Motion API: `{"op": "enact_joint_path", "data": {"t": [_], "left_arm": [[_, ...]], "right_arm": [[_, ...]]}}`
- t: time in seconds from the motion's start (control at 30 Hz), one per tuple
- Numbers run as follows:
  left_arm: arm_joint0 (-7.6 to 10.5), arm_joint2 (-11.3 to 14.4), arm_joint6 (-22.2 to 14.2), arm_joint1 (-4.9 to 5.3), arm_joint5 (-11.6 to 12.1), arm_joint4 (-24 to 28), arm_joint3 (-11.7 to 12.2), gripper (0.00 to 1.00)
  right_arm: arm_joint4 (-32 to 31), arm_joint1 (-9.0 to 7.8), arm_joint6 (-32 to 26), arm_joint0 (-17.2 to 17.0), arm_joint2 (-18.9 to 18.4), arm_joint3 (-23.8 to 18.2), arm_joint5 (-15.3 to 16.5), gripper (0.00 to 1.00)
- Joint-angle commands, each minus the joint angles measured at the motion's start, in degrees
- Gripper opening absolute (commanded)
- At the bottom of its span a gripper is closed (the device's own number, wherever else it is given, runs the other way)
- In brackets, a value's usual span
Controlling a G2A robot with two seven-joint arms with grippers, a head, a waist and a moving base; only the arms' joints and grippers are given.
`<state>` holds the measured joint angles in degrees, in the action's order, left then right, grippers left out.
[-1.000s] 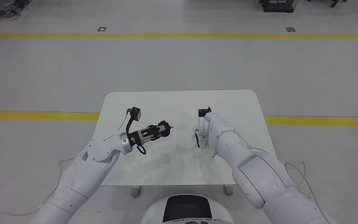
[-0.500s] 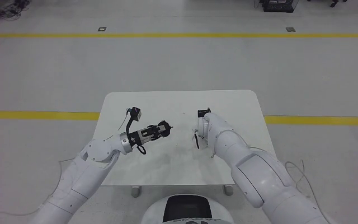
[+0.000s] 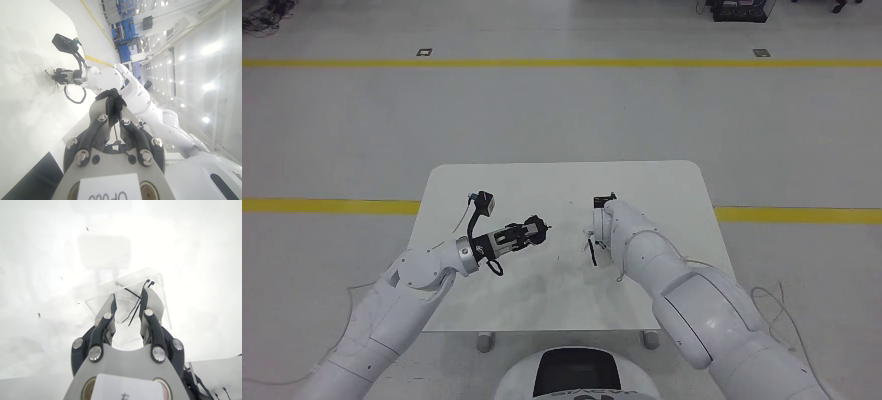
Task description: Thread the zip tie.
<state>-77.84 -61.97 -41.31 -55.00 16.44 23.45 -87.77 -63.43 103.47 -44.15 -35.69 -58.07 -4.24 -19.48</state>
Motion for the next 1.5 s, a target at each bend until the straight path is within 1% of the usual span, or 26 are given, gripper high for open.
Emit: {"op": "enact_joint_path", "data": {"t": [0.0,0.23,0.43,0.5,0.77,1.03,1.17,1.3,1.47], "left_arm": [[0.0,0.0,0.0,0.0,0.0,0.0,0.0,0.0],[0.0,0.0,0.0,0.0,0.0,0.0,0.0,0.0],[0.0,0.0,0.0,0.0,0.0,0.0,0.0,0.0],[0.0,0.0,0.0,0.0,0.0,0.0,0.0,0.0],[0.0,0.0,0.0,0.0,0.0,0.0,0.0,0.0],[0.0,0.0,0.0,0.0,0.0,0.0,0.0,0.0],[0.0,0.0,0.0,0.0,0.0,0.0,0.0,0.0],[0.0,0.0,0.0,0.0,0.0,0.0,0.0,0.0],[0.0,0.0,0.0,0.0,0.0,0.0,0.0,0.0]], "right_arm": [[0.0,0.05,-0.2,0.1,0.0,0.2,0.0,0.3],[-0.3,0.3,-0.9,0.5,0.0,1.3,0.0,0.3],[0.1,0.35,0.3,0.6,-0.2,1.8,0.0,0.22],[0.2,0.36,0.5,0.6,-0.2,2.1,0.0,0.21],[0.2,0.47,0.3,0.8,-0.1,2.5,0.0,0.22],[0.3,0.61,0.7,1.0,0.0,2.8,0.0,0.19],[0.4,0.66,0.5,1.0,0.1,3.1,0.0,0.2],[0.6,0.65,0.6,1.0,0.1,3.3,0.0,0.18],[0.9,0.66,0.9,1.0,0.2,3.5,0.0,0.12]]}}
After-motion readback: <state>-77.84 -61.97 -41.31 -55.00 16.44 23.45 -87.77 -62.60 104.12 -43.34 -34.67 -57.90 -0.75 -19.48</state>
